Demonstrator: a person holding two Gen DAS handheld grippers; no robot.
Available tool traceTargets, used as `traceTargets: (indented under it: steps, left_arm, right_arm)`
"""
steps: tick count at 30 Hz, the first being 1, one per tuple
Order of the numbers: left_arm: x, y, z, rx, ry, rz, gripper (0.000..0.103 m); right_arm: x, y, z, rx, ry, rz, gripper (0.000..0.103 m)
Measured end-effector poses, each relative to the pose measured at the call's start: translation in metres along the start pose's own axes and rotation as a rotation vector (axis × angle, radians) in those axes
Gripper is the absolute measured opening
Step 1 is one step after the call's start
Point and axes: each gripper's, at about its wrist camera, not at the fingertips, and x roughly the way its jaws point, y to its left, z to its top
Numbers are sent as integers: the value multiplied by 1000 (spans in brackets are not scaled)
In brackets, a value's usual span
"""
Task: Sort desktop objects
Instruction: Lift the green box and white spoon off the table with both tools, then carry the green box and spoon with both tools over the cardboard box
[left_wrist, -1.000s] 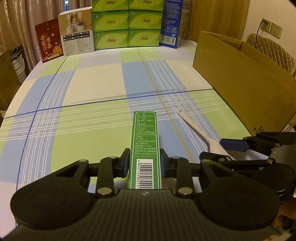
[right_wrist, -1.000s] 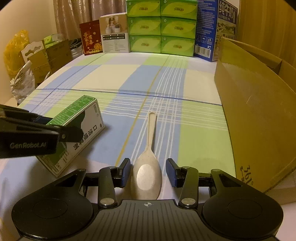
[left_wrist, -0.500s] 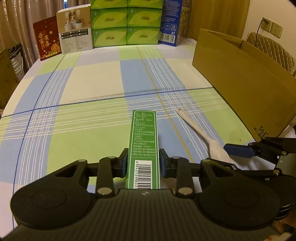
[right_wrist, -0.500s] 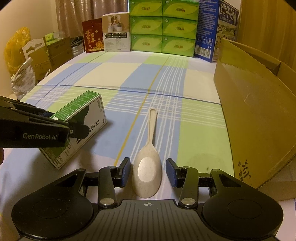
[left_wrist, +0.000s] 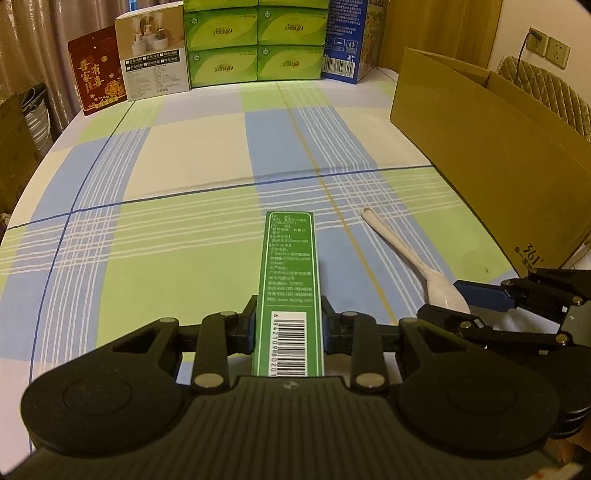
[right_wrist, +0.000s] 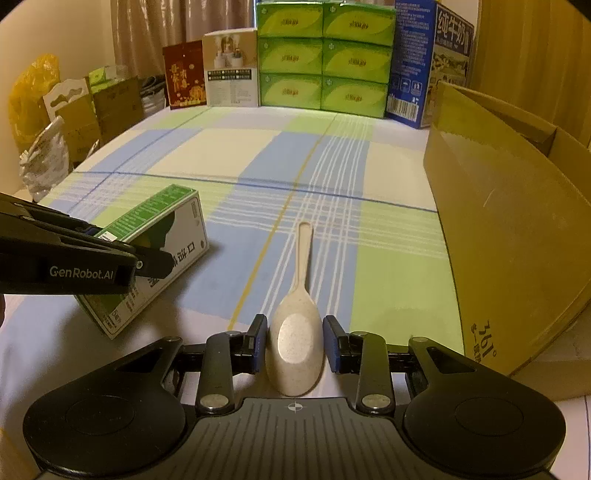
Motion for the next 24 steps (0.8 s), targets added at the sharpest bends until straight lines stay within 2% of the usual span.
traceTargets:
  steps: [14,24]
  left_arm:
    - [-13,-2,7,-10,-43,-13,25]
    - [-24,-2,8,-36,-43,-4,25]
  right_arm:
    - [-15,1,8,0,-65,-10,30]
    - [-39,5,11,-7,-88,-7,30]
